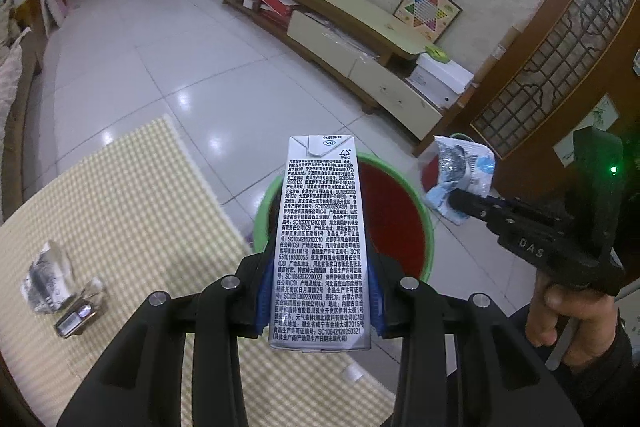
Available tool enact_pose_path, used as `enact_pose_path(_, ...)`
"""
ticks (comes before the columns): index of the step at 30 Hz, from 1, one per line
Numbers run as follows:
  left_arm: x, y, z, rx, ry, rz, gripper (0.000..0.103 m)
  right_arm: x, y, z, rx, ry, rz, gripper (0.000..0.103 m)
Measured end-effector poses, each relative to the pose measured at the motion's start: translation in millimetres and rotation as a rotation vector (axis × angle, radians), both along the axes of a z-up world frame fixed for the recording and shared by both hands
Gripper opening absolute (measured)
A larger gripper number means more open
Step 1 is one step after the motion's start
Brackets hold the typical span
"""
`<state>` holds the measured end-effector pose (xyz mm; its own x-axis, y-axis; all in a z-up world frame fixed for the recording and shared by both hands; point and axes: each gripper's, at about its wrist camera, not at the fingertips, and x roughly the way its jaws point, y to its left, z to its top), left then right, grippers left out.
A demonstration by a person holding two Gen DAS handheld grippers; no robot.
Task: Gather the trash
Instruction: 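Carry the milk carton with the left gripper while the right gripper carries the foil wrapper over the bin, then open both grippers over the bin to drop the carton and wrapper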
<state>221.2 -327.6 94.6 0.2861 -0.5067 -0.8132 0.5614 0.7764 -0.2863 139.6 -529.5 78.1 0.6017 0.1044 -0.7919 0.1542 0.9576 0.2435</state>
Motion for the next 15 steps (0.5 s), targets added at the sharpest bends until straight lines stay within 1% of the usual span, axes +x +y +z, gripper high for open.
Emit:
enact_pose_path(7,2,-24,-15,0.0,0.041,-0.022,0.035,7,-2,-8,-0.007,0.027,-0.01,0.006)
enact_pose_path(14,4,-40,-32,-0.003,0.09,-0.026,0.036,12,7,-18,-0.049,0.071,0.013,0.007)
enact_pose_path(15,4,-43,-34,0.0,0.095,-0.022,0.048,12,6,-18,-0.055,0.074,0.002,0.01)
